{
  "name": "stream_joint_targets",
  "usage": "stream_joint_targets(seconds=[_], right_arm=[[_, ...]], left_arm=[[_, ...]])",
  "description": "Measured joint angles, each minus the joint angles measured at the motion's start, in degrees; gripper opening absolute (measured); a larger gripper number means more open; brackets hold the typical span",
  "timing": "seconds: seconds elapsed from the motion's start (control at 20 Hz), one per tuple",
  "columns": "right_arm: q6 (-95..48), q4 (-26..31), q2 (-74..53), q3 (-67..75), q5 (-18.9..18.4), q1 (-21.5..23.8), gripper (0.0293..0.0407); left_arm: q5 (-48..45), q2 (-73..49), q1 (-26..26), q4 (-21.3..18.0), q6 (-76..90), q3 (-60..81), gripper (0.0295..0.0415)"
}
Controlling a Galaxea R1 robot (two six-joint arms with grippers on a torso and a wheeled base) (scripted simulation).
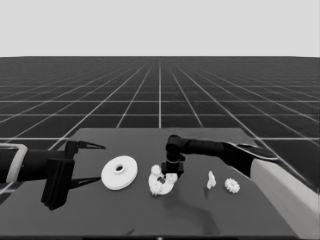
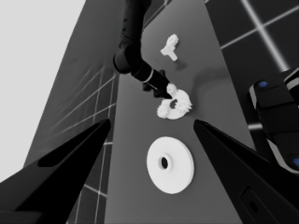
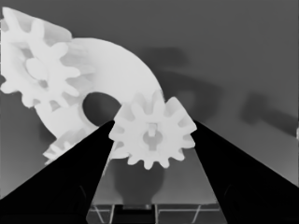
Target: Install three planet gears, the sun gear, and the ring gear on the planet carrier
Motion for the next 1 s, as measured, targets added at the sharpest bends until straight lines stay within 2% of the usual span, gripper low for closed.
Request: stream_joint_targets(seconds=[0.15, 0.25, 0.3, 0.4, 0.65, 0.7, 0.75, 0.8, 0.9, 1.0], right_arm=[[-0.2, -0.3, 0.1, -0.5, 0.2, -0.3, 0.0312], [-0.3, -0.4, 0.2, -0.5, 0.3, -0.4, 0.0372], [-0.3, -0.4, 0.2, -0.5, 0.3, -0.4, 0.0381], [-0.3, -0.4, 0.2, -0.6, 0.3, -0.4, 0.0384], [-0.3, -0.4, 0.2, -0.6, 0.3, -0.4, 0.0385], [4.0, 6.7, -2.1, 6.9, -3.5, 5.5, 0.0385], [5.5, 11.9, -2.6, 9.0, -4.7, 12.0, 0.0385], [5.5, 15.2, -2.5, 9.0, -5.0, 15.8, 0.0385], [5.0, 18.3, -2.2, 8.1, -5.3, 19.2, 0.0385], [4.6, 19.3, -2.0, 7.6, -5.5, 20.2, 0.0385]], left_arm=[[0.0, 0.0, 0.0, 0.0, 0.0, 0.0, 0.0385], [0.0, 0.0, 0.0, 0.0, 0.0, 0.0, 0.0385], [0.0, 0.0, 0.0, 0.0, 0.0, 0.0, 0.0385], [0.0, 0.0, 0.0, 0.0, 0.0, 0.0, 0.0385], [0.0, 0.0, 0.0, 0.0, 0.0, 0.0, 0.0385], [0.0, 0.0, 0.0, 0.0, 0.0, 0.0, 0.0385], [0.0, 0.0, 0.0, 0.0, 0.0, 0.0, 0.0385], [0.0, 0.0, 0.0, 0.0, 0.0, 0.0, 0.0385], [0.0, 0.0, 0.0, 0.0, 0.0, 0.0, 0.0385], [0.0, 0.0, 0.0, 0.0, 0.0, 0.0, 0.0385]])
